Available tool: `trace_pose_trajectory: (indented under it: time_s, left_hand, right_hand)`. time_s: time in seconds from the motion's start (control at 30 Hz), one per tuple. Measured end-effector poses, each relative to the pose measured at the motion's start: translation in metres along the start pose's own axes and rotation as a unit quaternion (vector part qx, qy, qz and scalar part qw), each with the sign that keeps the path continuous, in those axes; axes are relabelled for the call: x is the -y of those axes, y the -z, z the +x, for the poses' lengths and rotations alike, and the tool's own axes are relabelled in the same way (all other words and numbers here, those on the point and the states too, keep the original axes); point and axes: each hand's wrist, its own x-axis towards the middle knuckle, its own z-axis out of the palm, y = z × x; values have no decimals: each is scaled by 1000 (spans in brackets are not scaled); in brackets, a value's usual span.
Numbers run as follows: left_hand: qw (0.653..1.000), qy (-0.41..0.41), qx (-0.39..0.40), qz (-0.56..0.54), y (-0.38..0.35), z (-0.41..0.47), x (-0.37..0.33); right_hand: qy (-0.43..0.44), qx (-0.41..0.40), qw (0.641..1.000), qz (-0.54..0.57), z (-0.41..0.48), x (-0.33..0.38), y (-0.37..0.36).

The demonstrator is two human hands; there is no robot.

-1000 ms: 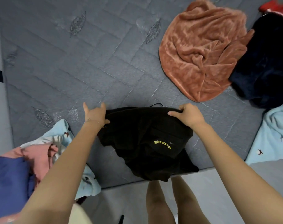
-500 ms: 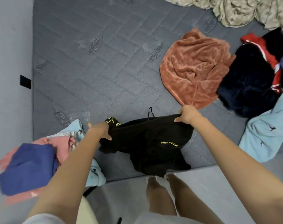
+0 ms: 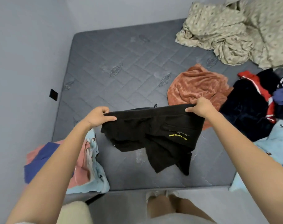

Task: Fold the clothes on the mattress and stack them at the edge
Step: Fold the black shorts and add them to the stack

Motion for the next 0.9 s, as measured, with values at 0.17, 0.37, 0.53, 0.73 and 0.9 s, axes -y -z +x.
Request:
trace_pose_trajectory:
  time_s: [0.17,0.37,0.53,0.73,0.9]
  left_hand:
    - [987,44,60,-143,31,-30,-18]
    - [911,5,3,-413,49,-44,-47]
    - [831,-13,-42,-554,41,-42,-84]
    - [819,-91,-62,-563,7,-43,-134]
    - [860,-188,-106,-463,-24,-45,-177]
  right_hand:
    - [21,18,998,50,-14,12,40]
    - [21,53,987,152,-29,34,74]
    - [41,81,922,376,-46,58,93]
    - [123,204,845,479,-72,86,95]
    - [174,180,833,494,-89,113,83]
